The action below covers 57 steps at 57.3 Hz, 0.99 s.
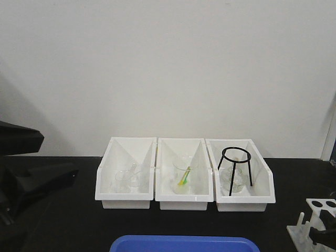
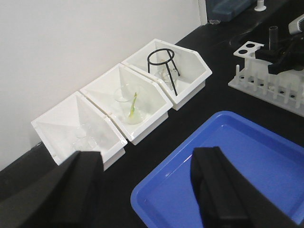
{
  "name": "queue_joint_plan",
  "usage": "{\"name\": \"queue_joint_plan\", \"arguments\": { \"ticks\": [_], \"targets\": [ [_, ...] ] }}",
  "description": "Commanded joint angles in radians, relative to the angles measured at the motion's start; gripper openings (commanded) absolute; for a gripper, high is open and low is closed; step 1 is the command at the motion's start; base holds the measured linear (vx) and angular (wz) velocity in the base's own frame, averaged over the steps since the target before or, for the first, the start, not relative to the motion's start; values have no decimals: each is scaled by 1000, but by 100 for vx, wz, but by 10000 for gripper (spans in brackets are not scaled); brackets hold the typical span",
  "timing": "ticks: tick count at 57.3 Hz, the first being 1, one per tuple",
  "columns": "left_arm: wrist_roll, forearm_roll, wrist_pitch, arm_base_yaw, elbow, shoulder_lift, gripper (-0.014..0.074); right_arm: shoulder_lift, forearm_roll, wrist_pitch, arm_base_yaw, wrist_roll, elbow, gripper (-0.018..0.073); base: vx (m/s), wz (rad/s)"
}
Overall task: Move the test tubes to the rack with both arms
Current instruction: 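Lower the tube into a rack hole and open the right gripper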
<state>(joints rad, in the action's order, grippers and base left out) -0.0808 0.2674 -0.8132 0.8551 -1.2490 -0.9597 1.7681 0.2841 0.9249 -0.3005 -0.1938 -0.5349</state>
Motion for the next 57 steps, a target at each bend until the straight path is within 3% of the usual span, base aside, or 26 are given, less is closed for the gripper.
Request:
{"name": "queue_joint_plan", "arguments": {
  "ticks": [1,14,31,38,44,50,57],
  "targets": [
    [-8,32,70,1,-28,9,498,-30,6,98,-6,6,-20,246,0,0],
    [-10,32,77,1,-28,9,498,-49,-6,197,-6,6,-20,470,0,0],
    [-10,32,100,1,-28,9,498,-271,-50,154,-6,1,-21,498,0,0],
    [-10,32,99,1,-28,9,496,-424,-51,39,-6,-35,-25,444,0,0],
    [-9,32,99,1,-28,9,450,-577,-24,-189,-5,-102,-59,335,0,0],
    [-8,32,95,1,-28,9,303,-721,99,-422,0,-175,-105,188,0,0],
    [-8,28,93,1,-28,12,67,-877,298,-573,0,-285,-123,15,0,0]
  ]
}}
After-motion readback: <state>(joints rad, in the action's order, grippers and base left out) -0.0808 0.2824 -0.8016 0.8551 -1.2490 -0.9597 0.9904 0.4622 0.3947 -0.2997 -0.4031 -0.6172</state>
